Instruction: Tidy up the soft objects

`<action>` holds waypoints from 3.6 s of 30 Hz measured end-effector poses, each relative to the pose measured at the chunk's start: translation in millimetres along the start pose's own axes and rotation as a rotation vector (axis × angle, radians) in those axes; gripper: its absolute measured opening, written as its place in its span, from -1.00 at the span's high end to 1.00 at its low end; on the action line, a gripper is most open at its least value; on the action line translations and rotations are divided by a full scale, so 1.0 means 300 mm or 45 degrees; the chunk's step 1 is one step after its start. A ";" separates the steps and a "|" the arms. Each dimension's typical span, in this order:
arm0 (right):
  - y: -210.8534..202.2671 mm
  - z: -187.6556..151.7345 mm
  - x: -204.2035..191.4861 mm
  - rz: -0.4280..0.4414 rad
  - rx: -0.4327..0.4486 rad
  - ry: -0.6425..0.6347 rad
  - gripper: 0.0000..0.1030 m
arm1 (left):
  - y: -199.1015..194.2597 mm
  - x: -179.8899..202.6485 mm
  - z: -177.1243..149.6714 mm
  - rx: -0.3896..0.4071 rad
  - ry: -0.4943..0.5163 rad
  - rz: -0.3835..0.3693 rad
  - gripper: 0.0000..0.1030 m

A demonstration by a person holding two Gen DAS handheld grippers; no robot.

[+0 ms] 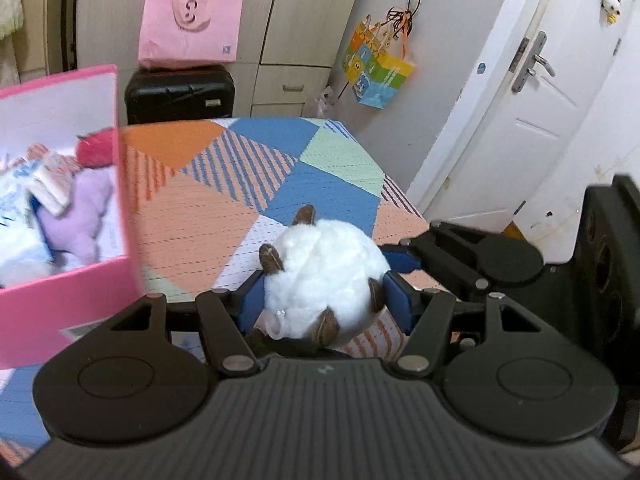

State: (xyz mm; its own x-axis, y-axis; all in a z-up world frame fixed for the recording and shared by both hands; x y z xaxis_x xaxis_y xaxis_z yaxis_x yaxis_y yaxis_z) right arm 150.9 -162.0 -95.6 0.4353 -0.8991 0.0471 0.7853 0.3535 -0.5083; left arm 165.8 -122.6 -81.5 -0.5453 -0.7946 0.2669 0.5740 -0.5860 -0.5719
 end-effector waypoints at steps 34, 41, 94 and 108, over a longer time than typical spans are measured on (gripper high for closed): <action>0.290 0.634 -0.278 0.413 0.163 0.070 -0.55 | -0.342 -0.543 0.437 0.430 -0.124 0.307 -0.20; 0.452 0.600 -0.285 0.484 0.053 0.132 -0.55 | -0.251 -0.713 0.410 0.359 -0.298 0.312 -0.20; -0.001 0.278 -0.048 0.043 0.311 0.218 -0.58 | -0.373 -0.440 0.086 0.439 -0.130 0.534 -0.35; -0.145 0.215 0.009 -0.111 0.320 0.224 -0.84 | -0.411 -0.284 0.058 0.474 -0.050 0.518 -0.53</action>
State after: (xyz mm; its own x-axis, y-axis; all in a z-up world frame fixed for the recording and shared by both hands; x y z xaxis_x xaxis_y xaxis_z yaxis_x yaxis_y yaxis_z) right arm 146.4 -163.1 -17.9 0.2960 -0.9519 -0.0798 0.9100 0.3064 -0.2794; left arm 152.2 14.6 -20.2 -0.2152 -0.9698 0.1148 0.9148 -0.2413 -0.3239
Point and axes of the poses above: each gripper's, at about its wrist camera, not at the fingertips, and y roughly the way its jaws point, x to its right, z to its top, the point moved 10 cm from there along y, roughly the way its jaws point, and after that the axes turned 7 degrees about x, right-handed, at the moved point
